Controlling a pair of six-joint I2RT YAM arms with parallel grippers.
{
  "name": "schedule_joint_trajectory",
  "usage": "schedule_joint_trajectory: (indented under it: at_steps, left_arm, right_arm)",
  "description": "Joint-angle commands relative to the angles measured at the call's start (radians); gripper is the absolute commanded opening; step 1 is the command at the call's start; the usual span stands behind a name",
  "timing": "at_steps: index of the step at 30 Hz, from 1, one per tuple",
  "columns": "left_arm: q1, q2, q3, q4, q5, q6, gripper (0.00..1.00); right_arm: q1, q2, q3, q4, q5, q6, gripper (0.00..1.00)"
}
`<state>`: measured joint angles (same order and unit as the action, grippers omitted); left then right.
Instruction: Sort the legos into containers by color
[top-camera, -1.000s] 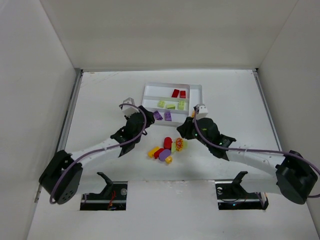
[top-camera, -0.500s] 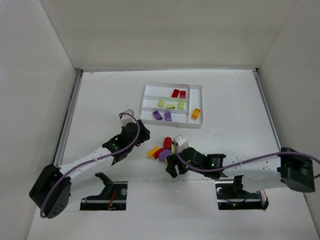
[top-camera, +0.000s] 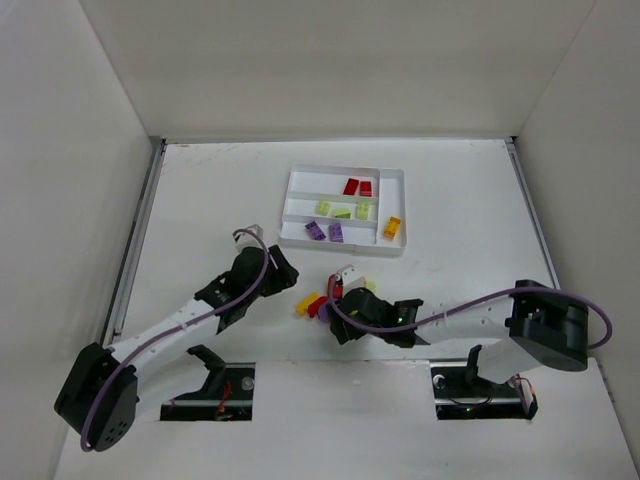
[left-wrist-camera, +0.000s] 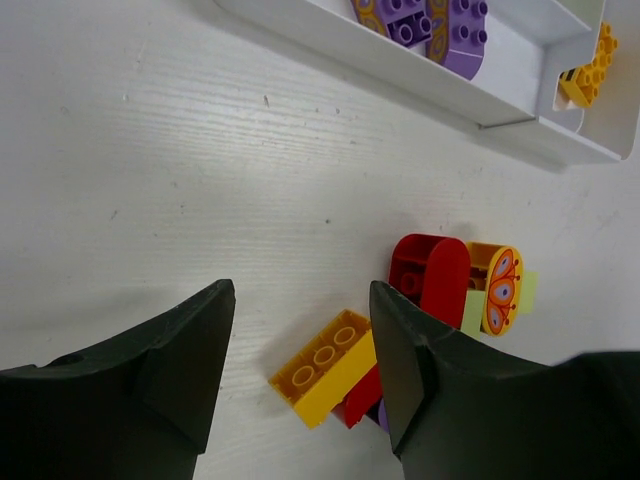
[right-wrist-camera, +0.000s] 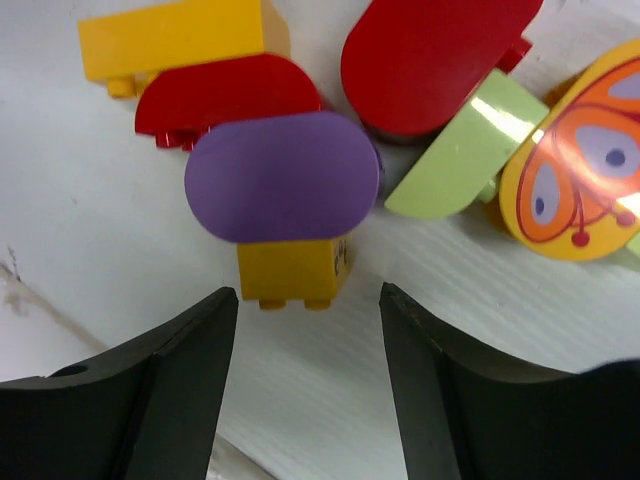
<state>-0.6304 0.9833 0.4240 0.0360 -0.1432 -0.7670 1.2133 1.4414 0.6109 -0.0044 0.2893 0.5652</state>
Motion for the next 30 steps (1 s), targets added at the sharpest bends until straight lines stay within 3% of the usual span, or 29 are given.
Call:
schedule_joint_trajectory:
  at_steps: [1,9,19,30]
  left_arm:
    - [0.015,-0.026,-0.019,-0.025,0.079,-0.012,0.55]
    - [0.033,-0.104,-0.074,-0.022,0.128,-0.028,0.64]
    - [0.056,-0.199,-0.125,0.103,0.301,-0.090,0.79]
    - [0.033,-0.114,-0.140,0.240,0.456,-0.190,0.81]
  right_arm:
    - [-0.019,0.031,0.044,0.083,0.013,-0.034,0.63]
    - [-0.042,0.022,0.020,0.185,-0.048,-0.067,0.40]
    - [-0.129,-0.160,-0.026,0.207,-0.210,-0.083,0.38]
    - [-0.136,-0.151,0.018,0.195,-0.225,-0.108,0.38]
